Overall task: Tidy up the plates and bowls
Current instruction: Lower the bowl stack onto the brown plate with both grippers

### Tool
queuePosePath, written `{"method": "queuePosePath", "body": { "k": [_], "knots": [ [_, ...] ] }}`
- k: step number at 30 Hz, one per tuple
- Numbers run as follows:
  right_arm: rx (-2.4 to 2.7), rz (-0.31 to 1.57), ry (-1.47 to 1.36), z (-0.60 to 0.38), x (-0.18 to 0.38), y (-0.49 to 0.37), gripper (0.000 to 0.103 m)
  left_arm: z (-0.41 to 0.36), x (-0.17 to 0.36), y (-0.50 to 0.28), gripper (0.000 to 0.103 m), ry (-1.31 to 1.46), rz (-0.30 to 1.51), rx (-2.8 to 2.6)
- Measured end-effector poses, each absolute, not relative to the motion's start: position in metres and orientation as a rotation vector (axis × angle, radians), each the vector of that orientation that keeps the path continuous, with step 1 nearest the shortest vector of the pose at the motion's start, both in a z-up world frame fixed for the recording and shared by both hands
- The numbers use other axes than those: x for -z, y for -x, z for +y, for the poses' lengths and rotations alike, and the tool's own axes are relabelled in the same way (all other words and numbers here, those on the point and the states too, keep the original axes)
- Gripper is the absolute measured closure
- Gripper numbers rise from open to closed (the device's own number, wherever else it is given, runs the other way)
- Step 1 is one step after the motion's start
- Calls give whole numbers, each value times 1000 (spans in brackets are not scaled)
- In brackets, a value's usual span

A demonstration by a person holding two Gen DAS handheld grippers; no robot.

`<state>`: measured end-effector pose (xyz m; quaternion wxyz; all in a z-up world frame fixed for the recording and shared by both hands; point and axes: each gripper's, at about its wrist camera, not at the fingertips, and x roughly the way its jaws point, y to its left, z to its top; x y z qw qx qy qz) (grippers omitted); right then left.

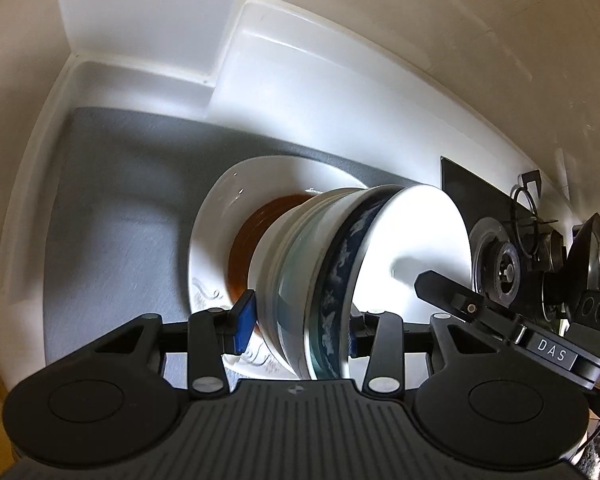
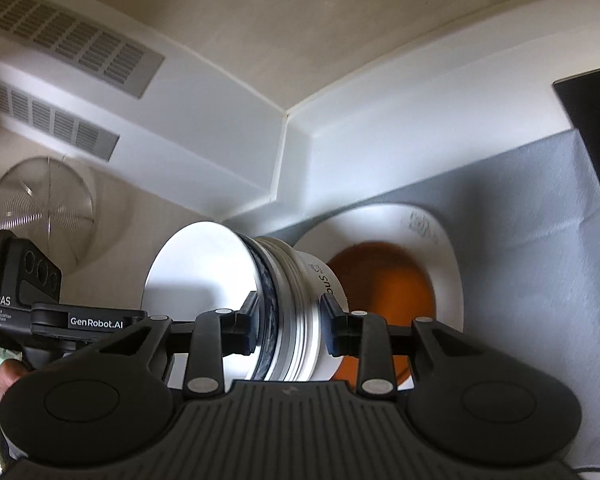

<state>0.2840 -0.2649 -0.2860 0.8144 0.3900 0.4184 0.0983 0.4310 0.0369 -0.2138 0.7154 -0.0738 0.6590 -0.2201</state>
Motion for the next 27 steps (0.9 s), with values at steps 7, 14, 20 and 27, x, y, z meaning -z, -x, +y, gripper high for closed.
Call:
{"method": "queuePosePath", "body": {
  "k": [7, 14, 20, 27],
  "knots": [
    [-181, 932, -814, -266, 308, -290, 68, 29, 240, -442, 60, 187, 1491, 464],
    [-129, 950, -808, -267, 328, -293, 68, 21, 262, -440, 60, 182, 1510, 467],
    [-112, 954, -775, -268, 335, -293, 68, 16, 277, -440, 59, 176, 1497, 476],
    [-91, 944, -753, -263, 343, -287, 67, 12, 286, -431, 56, 127, 1450, 510]
  ]
}}
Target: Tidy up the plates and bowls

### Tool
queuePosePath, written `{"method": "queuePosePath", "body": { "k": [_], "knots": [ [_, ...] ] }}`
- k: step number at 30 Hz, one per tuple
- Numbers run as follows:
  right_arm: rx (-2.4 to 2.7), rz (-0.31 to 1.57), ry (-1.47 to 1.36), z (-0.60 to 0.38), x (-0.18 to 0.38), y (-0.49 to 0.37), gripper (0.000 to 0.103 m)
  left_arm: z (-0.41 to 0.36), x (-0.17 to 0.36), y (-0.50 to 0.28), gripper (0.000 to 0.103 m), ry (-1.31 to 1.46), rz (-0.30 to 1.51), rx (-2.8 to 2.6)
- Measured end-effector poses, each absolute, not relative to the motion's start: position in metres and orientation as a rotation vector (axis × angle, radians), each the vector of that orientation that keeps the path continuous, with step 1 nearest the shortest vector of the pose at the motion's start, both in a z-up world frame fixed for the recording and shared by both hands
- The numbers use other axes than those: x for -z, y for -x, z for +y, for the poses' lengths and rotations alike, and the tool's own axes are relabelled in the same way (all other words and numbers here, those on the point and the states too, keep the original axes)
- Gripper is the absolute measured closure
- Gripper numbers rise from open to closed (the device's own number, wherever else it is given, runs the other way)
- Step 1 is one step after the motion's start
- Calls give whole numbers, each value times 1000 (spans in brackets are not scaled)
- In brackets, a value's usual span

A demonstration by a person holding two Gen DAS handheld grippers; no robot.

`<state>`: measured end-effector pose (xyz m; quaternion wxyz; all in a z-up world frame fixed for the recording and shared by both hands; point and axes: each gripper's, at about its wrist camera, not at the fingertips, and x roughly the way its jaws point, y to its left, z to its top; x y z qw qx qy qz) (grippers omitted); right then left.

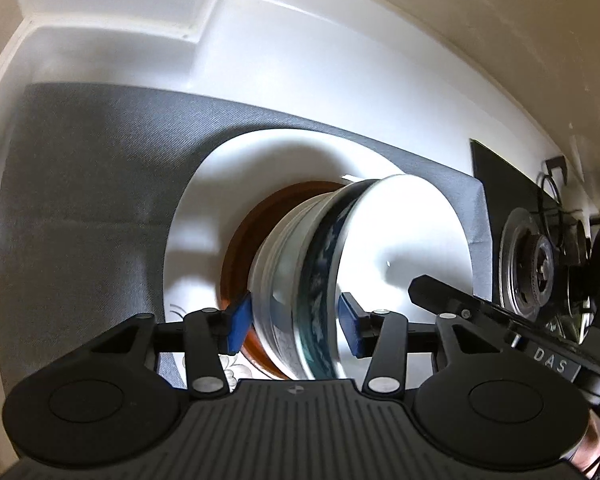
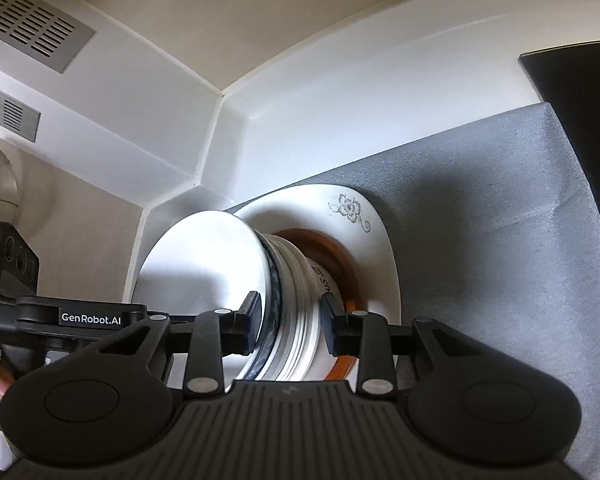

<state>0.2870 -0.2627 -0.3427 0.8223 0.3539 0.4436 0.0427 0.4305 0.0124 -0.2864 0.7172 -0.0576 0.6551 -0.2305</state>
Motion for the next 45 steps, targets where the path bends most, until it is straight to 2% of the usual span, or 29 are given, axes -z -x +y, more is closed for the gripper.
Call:
{"method": "queuePosePath", "body": {
  "k": [2, 4, 6, 8, 11, 13, 19, 24, 27, 31, 38, 45],
  "knots": [
    [-47, 954, -775, -260, 340, -283, 66, 12, 283, -426, 55, 103, 1422, 520],
    [25, 947, -720, -251, 329, -274, 58, 13, 278, -421, 52, 83, 1376, 534],
    [72, 932, -623, -237, 316, -261, 46, 18, 273, -413, 46, 91, 1332, 544],
    [120, 913, -573, -226, 304, -245, 39, 24, 263, -401, 29, 76, 1275, 514],
    [178, 910, -524, -209, 287, -224, 38, 28, 229, -363, 15, -93, 1057, 406],
    [206, 917, -484, -196, 275, -211, 37, 32, 207, -337, 12, -136, 981, 392],
    [208, 871, -350, -155, 211, -162, 15, 43, 134, -269, 1, -56, 971, 457],
    [160, 823, -337, -144, 153, -115, 8, 43, 76, -207, 0, -57, 931, 401],
    [145, 800, -331, -141, 124, -82, 7, 39, 45, -168, 0, -65, 891, 357],
    [171, 850, -358, -145, 104, -40, 0, 26, 16, -115, 0, -124, 847, 273],
    [148, 815, -344, -143, 93, 25, 0, 13, -5, -45, 0, -162, 836, 207],
    [196, 816, -282, -137, 88, 54, 0, 10, -7, -15, 0, -187, 834, 181]
  ]
}}
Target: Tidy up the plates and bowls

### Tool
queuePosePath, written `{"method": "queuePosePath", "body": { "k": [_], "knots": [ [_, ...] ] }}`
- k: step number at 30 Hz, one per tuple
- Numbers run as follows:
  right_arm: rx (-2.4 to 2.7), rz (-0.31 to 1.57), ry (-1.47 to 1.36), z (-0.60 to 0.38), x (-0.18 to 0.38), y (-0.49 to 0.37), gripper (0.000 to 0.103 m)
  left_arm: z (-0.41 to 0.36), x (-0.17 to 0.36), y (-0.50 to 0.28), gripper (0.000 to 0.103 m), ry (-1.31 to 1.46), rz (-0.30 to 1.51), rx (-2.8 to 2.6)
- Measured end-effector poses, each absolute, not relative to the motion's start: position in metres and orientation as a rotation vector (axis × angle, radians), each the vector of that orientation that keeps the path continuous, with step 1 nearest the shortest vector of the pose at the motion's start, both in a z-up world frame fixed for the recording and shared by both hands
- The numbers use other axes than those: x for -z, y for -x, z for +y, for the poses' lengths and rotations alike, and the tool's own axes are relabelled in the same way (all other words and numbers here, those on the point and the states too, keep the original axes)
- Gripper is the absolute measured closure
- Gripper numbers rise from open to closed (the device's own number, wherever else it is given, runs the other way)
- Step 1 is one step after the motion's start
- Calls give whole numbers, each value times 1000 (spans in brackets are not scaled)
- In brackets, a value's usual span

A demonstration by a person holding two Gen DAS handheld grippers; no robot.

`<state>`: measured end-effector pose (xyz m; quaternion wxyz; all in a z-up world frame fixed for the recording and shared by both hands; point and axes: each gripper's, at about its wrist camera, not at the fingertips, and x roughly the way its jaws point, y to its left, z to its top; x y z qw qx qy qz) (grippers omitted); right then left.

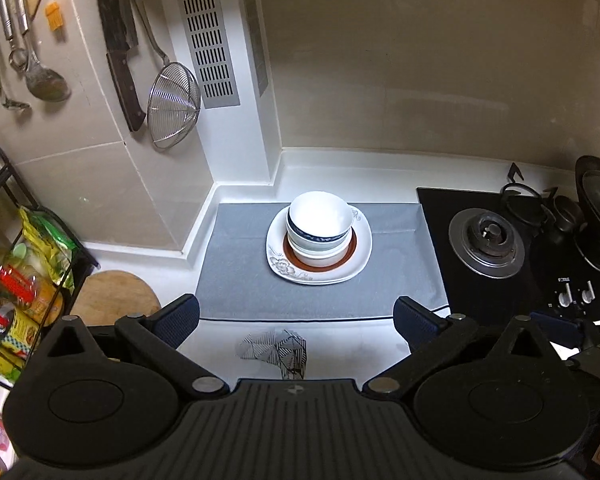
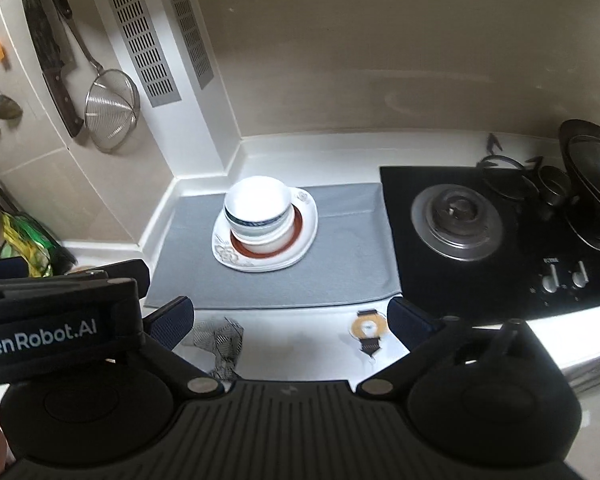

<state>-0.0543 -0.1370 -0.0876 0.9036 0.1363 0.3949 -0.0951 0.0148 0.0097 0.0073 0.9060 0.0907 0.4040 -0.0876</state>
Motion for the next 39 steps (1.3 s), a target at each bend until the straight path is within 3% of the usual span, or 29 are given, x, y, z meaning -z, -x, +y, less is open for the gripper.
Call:
{"method": "queuePosePath", "body": {
  "k": [39],
  "knots": [
    [192, 842, -287, -136, 86, 77, 0, 8, -10, 7, 0, -198, 859, 187]
  ]
}}
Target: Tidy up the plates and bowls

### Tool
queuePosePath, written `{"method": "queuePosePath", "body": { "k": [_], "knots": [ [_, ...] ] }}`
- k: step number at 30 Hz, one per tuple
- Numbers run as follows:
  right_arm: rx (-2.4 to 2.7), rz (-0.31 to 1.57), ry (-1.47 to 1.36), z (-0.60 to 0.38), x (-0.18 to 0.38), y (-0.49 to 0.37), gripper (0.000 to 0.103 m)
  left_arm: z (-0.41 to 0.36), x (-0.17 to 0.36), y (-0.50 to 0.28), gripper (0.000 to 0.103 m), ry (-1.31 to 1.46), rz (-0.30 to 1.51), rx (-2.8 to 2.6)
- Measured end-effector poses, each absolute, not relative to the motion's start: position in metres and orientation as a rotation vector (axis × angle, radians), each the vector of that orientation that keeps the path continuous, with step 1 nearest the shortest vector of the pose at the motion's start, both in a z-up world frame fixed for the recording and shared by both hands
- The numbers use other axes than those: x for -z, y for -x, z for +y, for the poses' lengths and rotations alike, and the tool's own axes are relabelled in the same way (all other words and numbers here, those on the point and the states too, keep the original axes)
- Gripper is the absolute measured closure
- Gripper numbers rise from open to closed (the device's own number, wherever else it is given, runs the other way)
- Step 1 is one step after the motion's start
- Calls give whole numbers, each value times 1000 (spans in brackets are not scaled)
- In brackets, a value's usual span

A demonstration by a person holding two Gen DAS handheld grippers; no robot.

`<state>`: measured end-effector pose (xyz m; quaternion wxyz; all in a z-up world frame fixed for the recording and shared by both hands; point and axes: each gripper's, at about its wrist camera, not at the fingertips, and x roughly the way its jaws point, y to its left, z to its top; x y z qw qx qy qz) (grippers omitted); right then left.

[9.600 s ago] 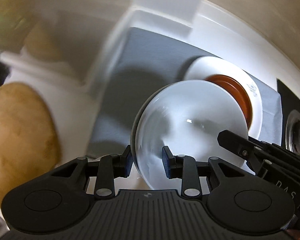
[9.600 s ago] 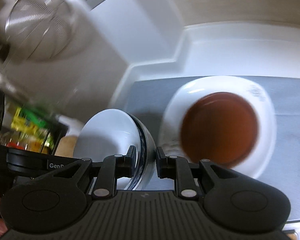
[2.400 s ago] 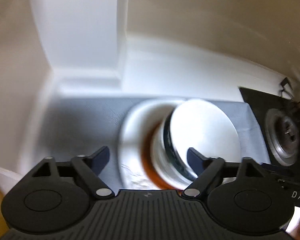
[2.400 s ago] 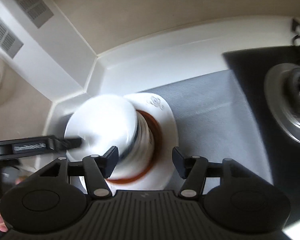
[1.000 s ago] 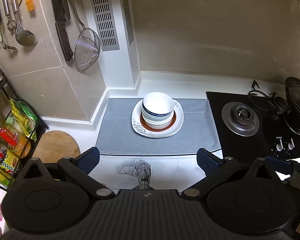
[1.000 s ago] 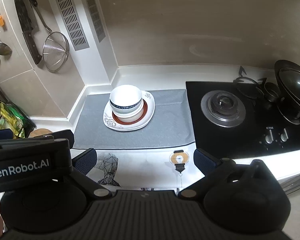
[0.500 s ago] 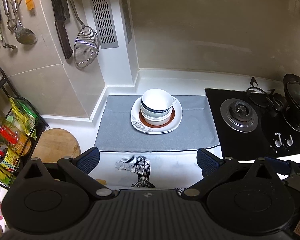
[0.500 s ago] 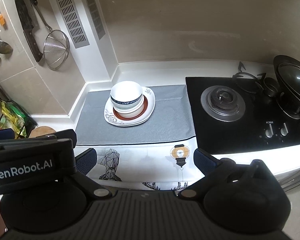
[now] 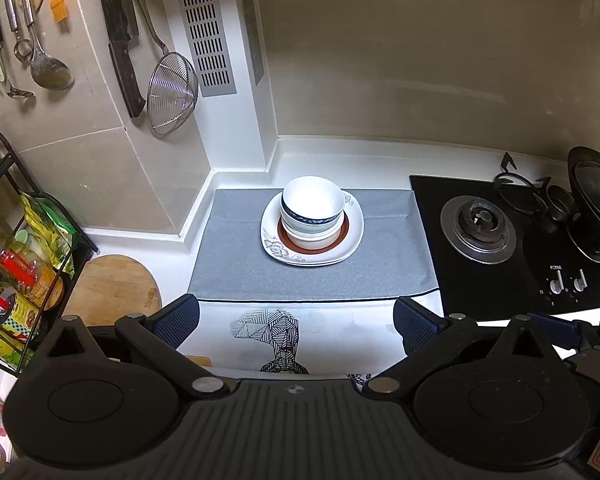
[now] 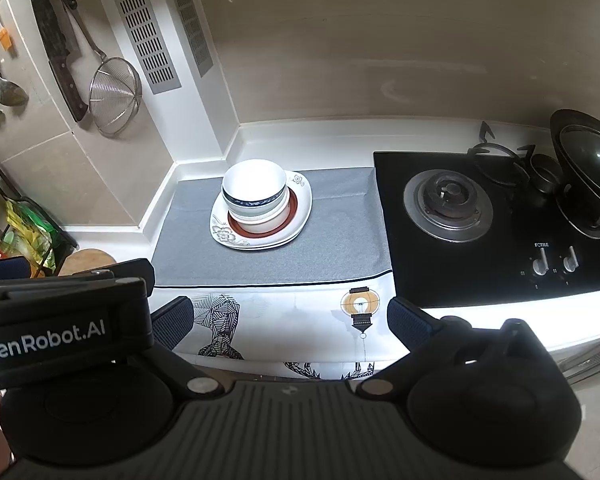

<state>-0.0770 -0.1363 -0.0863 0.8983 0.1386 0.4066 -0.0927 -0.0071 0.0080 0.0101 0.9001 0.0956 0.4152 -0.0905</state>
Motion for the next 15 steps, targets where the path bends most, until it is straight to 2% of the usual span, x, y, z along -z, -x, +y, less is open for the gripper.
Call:
{"method": "queuePosePath", "body": {
  "k": [15],
  "knots": [
    [182, 820, -304, -142, 84, 86, 0, -2, -17, 16, 0, -221, 837, 167]
  ]
}}
